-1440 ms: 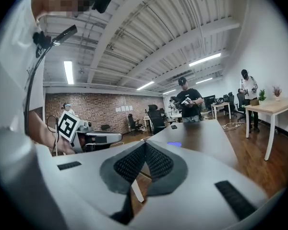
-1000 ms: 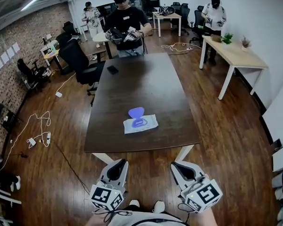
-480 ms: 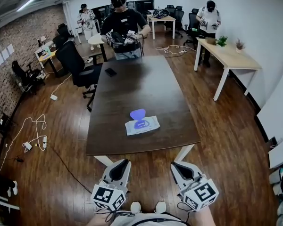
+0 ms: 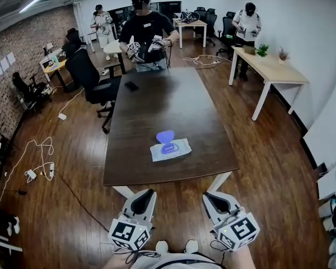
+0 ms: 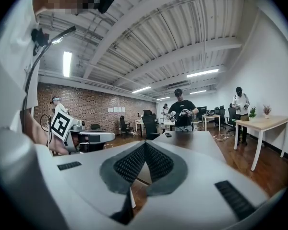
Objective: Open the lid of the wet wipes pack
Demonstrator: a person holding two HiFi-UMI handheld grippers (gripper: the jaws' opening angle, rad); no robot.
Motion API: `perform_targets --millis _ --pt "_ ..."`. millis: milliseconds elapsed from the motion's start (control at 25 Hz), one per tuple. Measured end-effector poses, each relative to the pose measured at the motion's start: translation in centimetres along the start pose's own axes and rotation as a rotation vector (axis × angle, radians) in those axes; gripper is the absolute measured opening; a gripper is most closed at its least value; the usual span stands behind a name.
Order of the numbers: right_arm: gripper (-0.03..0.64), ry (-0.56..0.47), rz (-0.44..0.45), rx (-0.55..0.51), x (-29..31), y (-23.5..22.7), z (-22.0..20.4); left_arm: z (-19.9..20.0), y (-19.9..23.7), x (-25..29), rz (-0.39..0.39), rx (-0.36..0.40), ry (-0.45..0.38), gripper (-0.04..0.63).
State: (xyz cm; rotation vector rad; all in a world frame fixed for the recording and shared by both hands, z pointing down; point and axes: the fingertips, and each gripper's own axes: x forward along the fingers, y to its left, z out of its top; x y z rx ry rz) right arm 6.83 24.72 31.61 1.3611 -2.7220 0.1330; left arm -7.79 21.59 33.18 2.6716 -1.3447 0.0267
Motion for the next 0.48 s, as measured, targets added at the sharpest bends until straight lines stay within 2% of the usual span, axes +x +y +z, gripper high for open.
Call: perform_targets --millis 480 --pt "0.006 0.004 -0.012 0.0 -0.55 -0.35 0.12 0.03 -0.59 0.38 -0.01 0.002 0.011 0.037"
